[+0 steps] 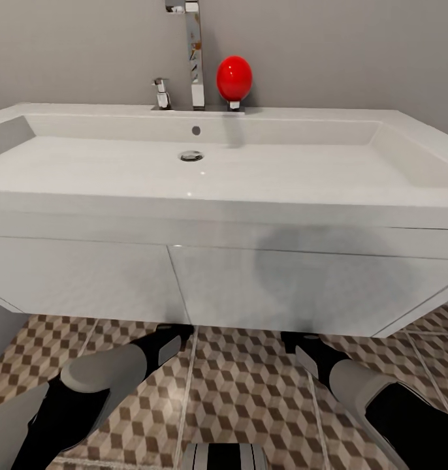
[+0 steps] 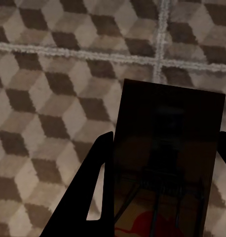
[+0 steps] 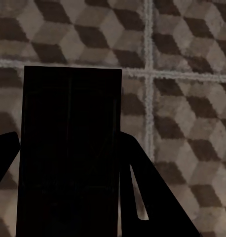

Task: Take the four mousetraps from the cabinet in the bathroom and place them on the bathroom floor. Make sure all four end up on the same floor surface, and ensure that at least two of them are either under or directly next to the same bathroom sink.

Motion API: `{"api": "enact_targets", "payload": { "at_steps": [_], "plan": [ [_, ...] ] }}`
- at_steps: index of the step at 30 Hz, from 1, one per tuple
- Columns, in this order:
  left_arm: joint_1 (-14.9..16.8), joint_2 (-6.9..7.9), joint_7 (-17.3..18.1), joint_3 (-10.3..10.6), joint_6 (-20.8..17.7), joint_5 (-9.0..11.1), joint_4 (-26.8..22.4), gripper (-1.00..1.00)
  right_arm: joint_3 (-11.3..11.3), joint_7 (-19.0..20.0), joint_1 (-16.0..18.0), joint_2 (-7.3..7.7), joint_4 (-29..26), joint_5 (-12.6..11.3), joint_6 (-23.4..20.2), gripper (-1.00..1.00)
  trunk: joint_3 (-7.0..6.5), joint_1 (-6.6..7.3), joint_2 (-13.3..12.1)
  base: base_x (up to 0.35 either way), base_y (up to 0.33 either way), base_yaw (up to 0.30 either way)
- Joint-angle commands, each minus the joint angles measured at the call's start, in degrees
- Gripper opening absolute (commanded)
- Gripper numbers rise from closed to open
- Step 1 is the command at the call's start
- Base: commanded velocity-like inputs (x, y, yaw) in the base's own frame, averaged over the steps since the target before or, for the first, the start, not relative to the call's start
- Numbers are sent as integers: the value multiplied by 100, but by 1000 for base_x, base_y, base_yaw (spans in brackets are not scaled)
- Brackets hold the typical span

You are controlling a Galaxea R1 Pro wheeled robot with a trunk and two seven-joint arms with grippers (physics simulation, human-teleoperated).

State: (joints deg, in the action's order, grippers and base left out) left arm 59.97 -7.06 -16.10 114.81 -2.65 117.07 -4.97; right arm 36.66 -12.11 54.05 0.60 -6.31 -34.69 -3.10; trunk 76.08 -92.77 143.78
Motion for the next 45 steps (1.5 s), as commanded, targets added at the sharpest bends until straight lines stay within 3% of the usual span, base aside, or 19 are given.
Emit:
{"api": "enact_targets", "payload": {
  "at_steps": [1, 19, 30, 45],
  "plan": [
    [158, 3, -39, 33, -16, -35, 0, -100, 87, -30, 106, 2, -54, -20, -32, -100, 25, -1, 3, 0, 0, 0],
    [156, 11, -42, 33, -16, -35, 22, -100, 87, -28, 106, 2, -54, -20, -32, -100, 424, -48, 27, 0, 0, 0],
    [156, 12, -42, 34, 105, -35, 23, -100, 91, -28, 106, 2, -68, -12, -19, -100, 424, -48, 27, 0, 0, 0],
    [150, 12, -67, 42, 328, -40, 12, -100, 116, -19, 99, 0, -77, -11, 370, -100, 424, -48, 27, 0, 0, 0]
  ]
}}
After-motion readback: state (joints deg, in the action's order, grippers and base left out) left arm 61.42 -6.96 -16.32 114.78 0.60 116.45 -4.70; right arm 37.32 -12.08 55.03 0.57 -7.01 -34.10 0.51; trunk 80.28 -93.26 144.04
